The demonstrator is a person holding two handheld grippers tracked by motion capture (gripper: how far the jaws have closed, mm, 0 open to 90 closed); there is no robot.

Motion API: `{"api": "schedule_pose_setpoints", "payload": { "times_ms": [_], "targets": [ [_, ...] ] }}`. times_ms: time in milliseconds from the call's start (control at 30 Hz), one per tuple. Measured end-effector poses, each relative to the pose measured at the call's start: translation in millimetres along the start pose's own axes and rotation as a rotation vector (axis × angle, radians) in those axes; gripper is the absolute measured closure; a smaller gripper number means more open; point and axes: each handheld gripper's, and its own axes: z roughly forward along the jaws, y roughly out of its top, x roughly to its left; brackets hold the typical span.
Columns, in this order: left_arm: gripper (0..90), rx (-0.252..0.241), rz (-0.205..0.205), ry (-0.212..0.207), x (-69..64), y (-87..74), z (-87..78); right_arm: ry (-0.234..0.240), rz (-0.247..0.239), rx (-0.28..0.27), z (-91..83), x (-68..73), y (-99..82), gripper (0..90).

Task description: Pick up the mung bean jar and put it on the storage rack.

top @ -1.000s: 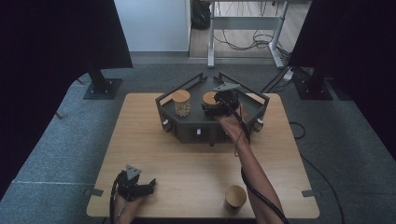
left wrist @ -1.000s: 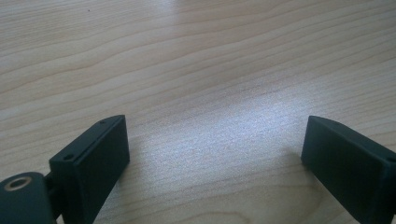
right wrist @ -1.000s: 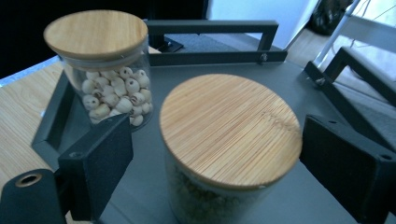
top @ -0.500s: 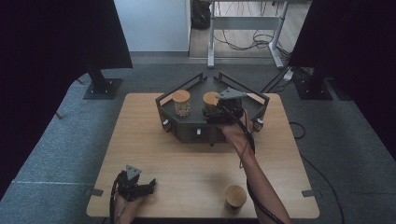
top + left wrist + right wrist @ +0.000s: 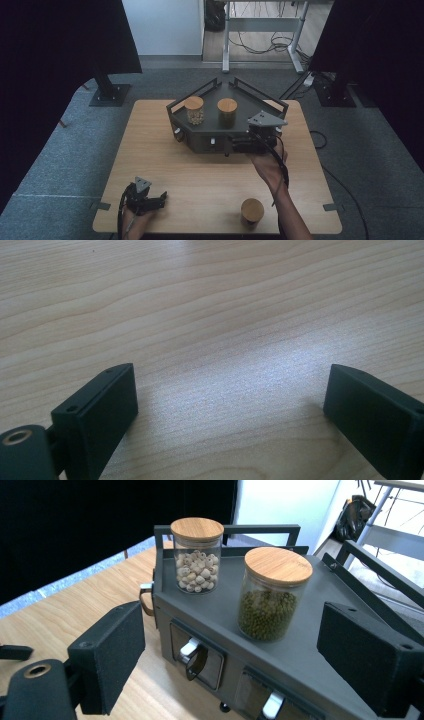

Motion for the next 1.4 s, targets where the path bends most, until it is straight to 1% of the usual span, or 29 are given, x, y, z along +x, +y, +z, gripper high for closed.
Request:
{"api": "schedule_pose_setpoints", "payload": {
  "times_ms": [67,167,267,367,533,633,700,800,833,967,1067,1100,1167,1233,1400],
  "targets": [
    [6.9,0.0,0.0,0.0,0.0,0.0,0.0,0.002,-0.004,-0.009,-11.7,3.6,-4.5,11.7],
    [6.9,-0.001,-0.002,0.0,-0.2,0.0,0.1,0.011,0.002,-0.016,-19.0,6.7,-10.9,11.8],
    [6.9,-0.001,0.0,-0.002,-0.4,-0.1,-0.1,0.021,0.008,-0.007,-22.1,9.1,-19.6,11.8],
    [6.9,-0.002,0.0,-0.002,-0.4,-0.1,0.0,0.033,0.013,0.005,-23.9,11.5,-32.8,11.8],
    [6.9,-0.001,-0.001,-0.002,-0.5,-0.2,0.0,0.031,0.009,0.03,-28.9,14.1,-52.2,11.8],
    [6.9,-0.001,0.0,-0.002,-0.5,-0.1,0.0,0.029,0.01,0.031,-34.5,14.2,-61.9,11.8],
    [7.0,-0.001,0.001,-0.002,-0.5,-0.1,0.0,0.035,0.018,0.026,-38.0,12.8,-68.0,11.8],
    [7.0,-0.002,0.0,-0.002,-0.6,-0.2,0.0,0.031,0.018,0.034,-42.3,10.2,-76.4,11.8],
    [7.0,-0.002,0.0,-0.002,-0.6,-0.2,0.0,0.037,0.02,0.035,-43.7,9.0,-79.2,11.8],
    [7.0,-0.002,0.0,-0.003,-0.7,-0.2,0.1,0.033,0.014,0.045,-48.5,6.0,-90.0,11.8],
    [7.0,-0.003,0.0,-0.003,-1.0,-0.2,0.1,0.012,-0.019,0.054,-51.2,6.2,-98.4,12.0],
    [7.0,-0.004,-0.002,-0.002,-1.2,-0.2,0.2,0.011,-0.022,0.055,-51.7,5.8,-101.6,12.2],
    [7.0,-0.005,-0.002,-0.003,-1.3,-0.3,0.2,0.011,-0.014,0.048,-52.2,3.6,-108.1,12.2],
    [7.0,-0.005,-0.001,-0.003,-1.5,-0.3,0.2,0.016,-0.003,0.053,-51.7,0.8,-114.4,12.2],
    [7.0,-0.006,-0.001,-0.004,-1.7,-0.3,0.2,-0.001,0.009,0.062,-51.8,-8.6,-127.4,12.2]
  ]
}}
